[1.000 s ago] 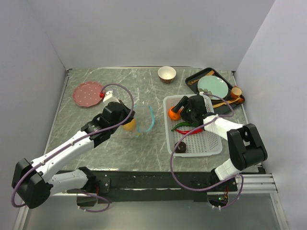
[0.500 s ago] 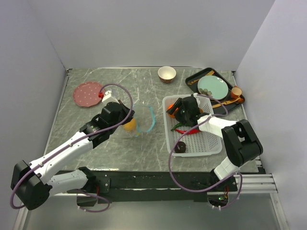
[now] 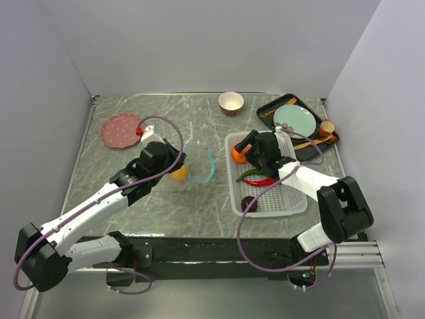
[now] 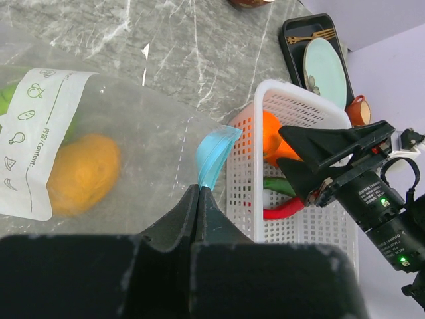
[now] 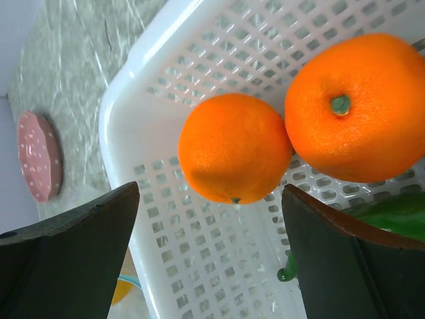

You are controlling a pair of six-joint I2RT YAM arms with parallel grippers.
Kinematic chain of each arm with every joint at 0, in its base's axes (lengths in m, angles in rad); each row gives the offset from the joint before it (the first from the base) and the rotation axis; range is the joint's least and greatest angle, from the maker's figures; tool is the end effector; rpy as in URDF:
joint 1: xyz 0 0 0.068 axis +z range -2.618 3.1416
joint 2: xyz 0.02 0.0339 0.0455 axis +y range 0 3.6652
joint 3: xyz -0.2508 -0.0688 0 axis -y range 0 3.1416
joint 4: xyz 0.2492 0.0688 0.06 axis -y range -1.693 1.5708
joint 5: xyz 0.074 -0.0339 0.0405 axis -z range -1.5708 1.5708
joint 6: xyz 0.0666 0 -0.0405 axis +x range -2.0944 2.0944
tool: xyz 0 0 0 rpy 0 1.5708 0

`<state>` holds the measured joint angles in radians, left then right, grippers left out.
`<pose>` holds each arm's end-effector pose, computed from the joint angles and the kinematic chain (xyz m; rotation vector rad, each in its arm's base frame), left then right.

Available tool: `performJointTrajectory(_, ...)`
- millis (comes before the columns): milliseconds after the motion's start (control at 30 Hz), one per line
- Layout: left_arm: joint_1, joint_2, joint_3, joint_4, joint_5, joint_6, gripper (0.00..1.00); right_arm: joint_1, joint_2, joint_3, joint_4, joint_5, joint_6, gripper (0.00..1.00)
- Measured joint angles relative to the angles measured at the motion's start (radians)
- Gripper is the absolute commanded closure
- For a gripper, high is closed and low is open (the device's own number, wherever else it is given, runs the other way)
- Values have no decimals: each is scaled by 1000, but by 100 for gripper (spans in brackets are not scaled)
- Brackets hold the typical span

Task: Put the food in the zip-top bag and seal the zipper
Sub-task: Pick up the fake fruit from the bin.

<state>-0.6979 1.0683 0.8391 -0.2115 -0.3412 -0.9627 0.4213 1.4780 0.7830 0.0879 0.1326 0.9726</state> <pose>0.2283 -0.1624 0.2768 -0.4919 1.9996 -0.7200 0.3153 0.1317 0.1698 0.6860 2.1389 0.6393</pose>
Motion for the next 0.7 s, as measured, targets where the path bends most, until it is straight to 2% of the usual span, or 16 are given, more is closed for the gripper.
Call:
performJointTrajectory(433, 1, 0, 0, -19, -5, 0, 99, 0, 32, 39, -124, 116, 32, 4)
performJointTrajectory(700, 9, 0, 1, -21, -5, 0, 99, 0, 68, 87, -137, 125, 29, 5)
